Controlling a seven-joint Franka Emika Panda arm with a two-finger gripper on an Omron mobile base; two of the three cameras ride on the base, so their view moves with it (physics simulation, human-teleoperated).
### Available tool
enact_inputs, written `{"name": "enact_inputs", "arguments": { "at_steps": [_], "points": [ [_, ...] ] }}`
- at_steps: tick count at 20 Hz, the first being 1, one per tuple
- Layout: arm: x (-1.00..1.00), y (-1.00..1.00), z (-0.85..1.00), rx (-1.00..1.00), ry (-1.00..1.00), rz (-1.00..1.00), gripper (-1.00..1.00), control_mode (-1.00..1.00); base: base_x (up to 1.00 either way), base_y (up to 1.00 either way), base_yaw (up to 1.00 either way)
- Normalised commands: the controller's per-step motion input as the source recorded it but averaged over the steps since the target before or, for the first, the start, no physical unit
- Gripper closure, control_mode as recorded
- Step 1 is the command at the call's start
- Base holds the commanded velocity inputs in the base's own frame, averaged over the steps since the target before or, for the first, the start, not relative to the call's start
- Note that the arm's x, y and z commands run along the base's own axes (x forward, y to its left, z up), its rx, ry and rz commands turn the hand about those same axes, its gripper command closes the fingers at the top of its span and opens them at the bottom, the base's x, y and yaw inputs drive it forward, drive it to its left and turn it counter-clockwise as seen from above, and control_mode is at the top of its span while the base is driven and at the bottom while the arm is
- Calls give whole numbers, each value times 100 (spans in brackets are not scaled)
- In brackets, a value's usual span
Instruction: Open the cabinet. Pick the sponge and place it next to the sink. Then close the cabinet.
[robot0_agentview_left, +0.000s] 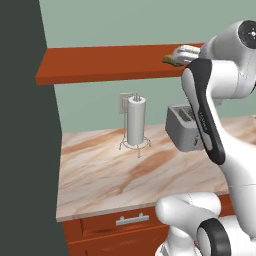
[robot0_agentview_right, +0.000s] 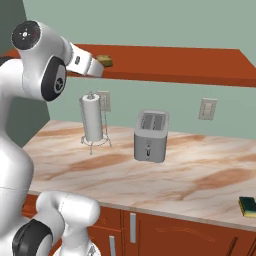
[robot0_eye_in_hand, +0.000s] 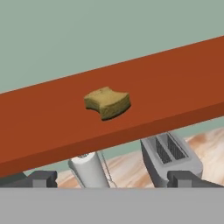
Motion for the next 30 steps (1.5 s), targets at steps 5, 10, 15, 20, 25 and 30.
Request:
{"name": "enact_inputs", "arguments": {
  "at_steps": [5,10,15,20,25,30],
  "points": [
    [8,-11,11,0,0,3,-100,-100,0,0,0],
    [15,-4,2,-3,0,6,-100,-100,0,0,0],
    [33,-3,0,-8,1,5,-100,-100,0,0,0],
    [37,0,0,-13,1,5,-100,-100,0,0,0],
    [36,-1,0,-12,5,5,-100,-100,0,0,0],
    [35,-4,0,-5,7,8,-100,-100,0,0,0]
  ]
}}
